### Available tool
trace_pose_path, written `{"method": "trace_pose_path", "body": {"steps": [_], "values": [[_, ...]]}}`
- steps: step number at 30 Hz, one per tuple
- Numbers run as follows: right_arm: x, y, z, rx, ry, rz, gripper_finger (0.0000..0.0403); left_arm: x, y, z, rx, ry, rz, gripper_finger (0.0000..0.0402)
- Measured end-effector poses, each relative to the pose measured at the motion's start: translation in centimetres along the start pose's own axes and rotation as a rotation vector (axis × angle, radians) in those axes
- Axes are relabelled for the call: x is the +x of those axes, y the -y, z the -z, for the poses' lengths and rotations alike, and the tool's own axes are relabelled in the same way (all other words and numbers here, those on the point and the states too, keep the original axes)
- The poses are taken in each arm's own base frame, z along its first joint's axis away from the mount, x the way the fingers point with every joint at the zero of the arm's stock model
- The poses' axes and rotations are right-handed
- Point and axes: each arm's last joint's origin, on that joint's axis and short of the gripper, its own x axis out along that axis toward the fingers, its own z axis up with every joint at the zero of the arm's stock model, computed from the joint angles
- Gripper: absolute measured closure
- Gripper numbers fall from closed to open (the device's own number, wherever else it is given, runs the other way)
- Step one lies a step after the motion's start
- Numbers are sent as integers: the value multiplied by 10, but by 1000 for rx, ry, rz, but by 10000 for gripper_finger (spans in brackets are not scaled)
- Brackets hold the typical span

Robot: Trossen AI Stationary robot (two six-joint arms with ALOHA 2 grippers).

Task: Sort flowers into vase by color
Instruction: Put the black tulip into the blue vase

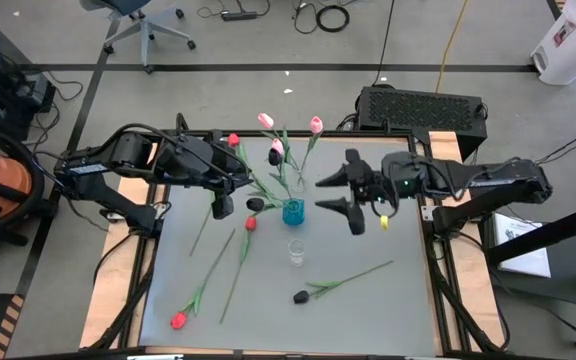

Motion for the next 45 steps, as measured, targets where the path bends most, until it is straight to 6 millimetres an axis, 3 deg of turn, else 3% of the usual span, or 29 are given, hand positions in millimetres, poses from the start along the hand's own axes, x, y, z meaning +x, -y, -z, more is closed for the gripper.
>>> {"method": "trace_pose_path", "body": {"steps": [16,24,33,45], "values": [[-6,-53,43,-118,-336,-162,188,0,0,0,-1,0,0,288],[23,-75,74,-182,-487,-189,188,0,0,0,-1,0,0,288],[49,-84,125,-209,-815,-146,188,0,0,0,-2,0,0,288],[81,-92,165,-216,-958,-159,188,0,0,0,-5,-1,9,288]]}}
